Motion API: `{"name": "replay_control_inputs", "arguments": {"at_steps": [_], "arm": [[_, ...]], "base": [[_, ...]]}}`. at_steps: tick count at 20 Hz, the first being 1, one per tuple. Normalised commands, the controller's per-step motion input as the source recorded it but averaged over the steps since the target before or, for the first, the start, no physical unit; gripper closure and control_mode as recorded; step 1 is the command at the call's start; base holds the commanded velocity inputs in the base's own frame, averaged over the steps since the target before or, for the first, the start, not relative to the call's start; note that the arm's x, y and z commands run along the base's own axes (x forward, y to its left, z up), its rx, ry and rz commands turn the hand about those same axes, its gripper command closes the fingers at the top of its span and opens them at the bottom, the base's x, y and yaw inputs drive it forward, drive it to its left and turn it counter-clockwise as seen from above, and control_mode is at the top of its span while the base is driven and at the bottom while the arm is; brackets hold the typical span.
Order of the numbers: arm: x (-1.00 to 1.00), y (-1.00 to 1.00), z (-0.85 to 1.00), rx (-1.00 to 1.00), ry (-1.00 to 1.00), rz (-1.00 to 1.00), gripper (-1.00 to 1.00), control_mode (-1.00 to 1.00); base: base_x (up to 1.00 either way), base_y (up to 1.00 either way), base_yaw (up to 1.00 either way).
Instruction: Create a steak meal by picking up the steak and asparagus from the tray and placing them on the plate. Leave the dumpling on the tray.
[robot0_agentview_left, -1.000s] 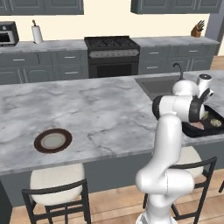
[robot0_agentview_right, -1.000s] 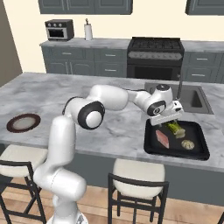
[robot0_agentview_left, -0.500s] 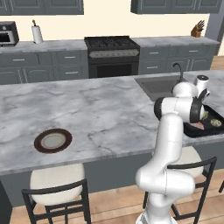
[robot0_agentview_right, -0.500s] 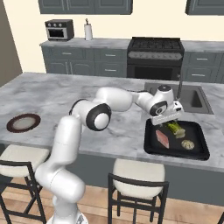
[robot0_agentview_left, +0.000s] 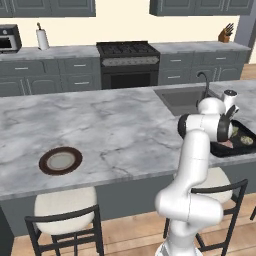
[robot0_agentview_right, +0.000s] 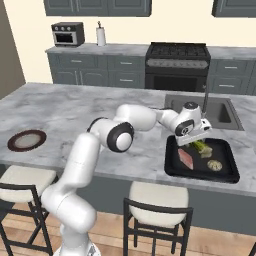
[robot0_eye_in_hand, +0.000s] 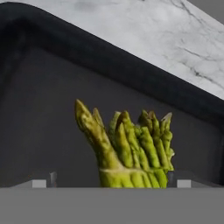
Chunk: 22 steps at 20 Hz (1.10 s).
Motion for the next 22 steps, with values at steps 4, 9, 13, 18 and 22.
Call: {"name": "replay_control_inputs", "arguments": {"at_steps": [4, 9, 13, 18, 22], "arm": [[0.26, -0.23, -0.17, 0.00, 0.00, 0.00, -1.00, -1.00], [0.14, -0.11, -0.32, 0.00, 0.00, 0.00, 1.00, -1.00], [-0.07, 0.09, 0.00, 0.00, 0.00, 0.00, 1.00, -1.00], [-0.42, 0.47, 0.04, -0.04, -0.04, 0.04, 1.00, -1.00], [-0.72, 0.66, 0.36, -0.05, -0.18, 0.04, 1.00, -1.00]], "base": [[0.00, 0.00, 0.00], [0.00, 0.00, 0.00], [0.00, 0.00, 0.00], [0.00, 0.00, 0.00], [0.00, 0.00, 0.00]]}}
